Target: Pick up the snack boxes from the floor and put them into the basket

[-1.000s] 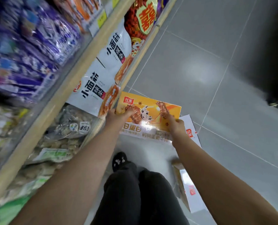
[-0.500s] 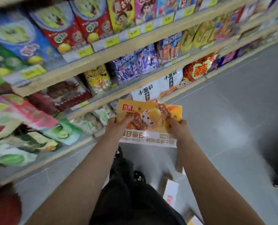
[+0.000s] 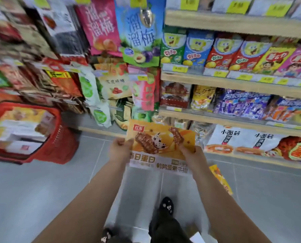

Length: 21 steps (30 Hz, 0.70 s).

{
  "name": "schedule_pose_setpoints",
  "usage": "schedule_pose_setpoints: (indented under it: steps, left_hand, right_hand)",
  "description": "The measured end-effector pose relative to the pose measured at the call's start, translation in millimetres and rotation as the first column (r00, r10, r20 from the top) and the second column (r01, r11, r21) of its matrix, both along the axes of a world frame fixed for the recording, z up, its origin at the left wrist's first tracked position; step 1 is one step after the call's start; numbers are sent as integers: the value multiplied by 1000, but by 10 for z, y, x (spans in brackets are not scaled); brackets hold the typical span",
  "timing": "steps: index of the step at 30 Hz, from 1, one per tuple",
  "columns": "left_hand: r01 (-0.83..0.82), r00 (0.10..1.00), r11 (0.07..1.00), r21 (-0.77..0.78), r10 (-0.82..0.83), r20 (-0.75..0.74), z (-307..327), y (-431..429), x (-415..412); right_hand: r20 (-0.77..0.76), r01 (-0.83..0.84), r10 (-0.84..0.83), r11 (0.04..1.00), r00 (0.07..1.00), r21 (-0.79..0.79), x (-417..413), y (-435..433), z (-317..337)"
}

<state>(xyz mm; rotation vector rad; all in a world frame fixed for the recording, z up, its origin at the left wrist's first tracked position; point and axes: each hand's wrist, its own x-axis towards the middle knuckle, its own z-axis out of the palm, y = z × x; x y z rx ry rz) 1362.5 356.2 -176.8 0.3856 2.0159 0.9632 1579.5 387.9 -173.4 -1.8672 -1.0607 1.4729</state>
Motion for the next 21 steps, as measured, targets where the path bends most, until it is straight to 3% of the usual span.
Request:
schedule_pose_setpoints:
  steps: [4,15,21]
  left_hand:
    - [-151,988,986,68,149,32,83,-542,-502]
    - [-363,927,930,57,354,123,287,-2658,-2167]
    - [-507,851,860,53,490,188,285,-3107,-2921]
  right_hand:
    - [20,-89,88,994,996,61,-603,-273,50]
    - [-43,-356,359,932,932,67,-2551,-1741,125]
    - [-17,-492,493,869,870,62,-3467,-1972,163]
